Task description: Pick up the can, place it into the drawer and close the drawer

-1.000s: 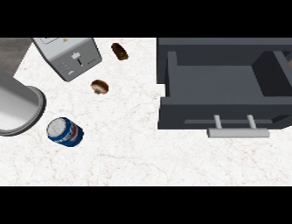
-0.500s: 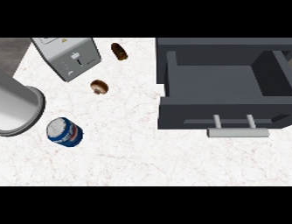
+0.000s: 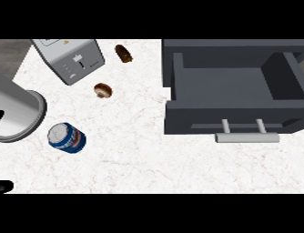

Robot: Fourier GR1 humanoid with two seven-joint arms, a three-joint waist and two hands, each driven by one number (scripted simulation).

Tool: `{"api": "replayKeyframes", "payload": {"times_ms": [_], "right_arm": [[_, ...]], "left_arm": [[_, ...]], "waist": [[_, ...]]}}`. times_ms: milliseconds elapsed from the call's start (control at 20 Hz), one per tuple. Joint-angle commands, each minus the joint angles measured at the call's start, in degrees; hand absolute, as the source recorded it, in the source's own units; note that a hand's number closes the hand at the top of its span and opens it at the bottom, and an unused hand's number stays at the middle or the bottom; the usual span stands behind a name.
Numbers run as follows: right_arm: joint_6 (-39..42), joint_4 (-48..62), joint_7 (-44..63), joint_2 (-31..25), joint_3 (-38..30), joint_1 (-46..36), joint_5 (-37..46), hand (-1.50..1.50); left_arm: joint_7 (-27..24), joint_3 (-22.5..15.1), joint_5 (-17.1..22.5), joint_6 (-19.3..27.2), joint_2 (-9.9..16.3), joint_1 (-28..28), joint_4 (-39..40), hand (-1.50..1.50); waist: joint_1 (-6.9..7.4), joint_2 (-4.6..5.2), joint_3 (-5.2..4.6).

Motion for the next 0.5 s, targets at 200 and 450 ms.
{"api": "replayKeyframes", "payload": {"times_ms": [200, 450], "right_arm": [[4.51, -1.83, 0.72, 1.51, -2.33, 2.98, -0.68, -1.5], [4.56, -2.47, -0.25, 5.84, -2.04, 2.67, 1.54, -1.5]], "left_arm": [[-7.46, -1.88, -5.03, -0.73, -2.33, -1.75, 11.14, -1.5], [-11.73, -5.08, -9.82, 0.39, -4.55, -1.91, 14.4, -1.5]], "waist": [[-0.01, -0.01, -0.02], [0.09, -0.01, -0.02]]}}
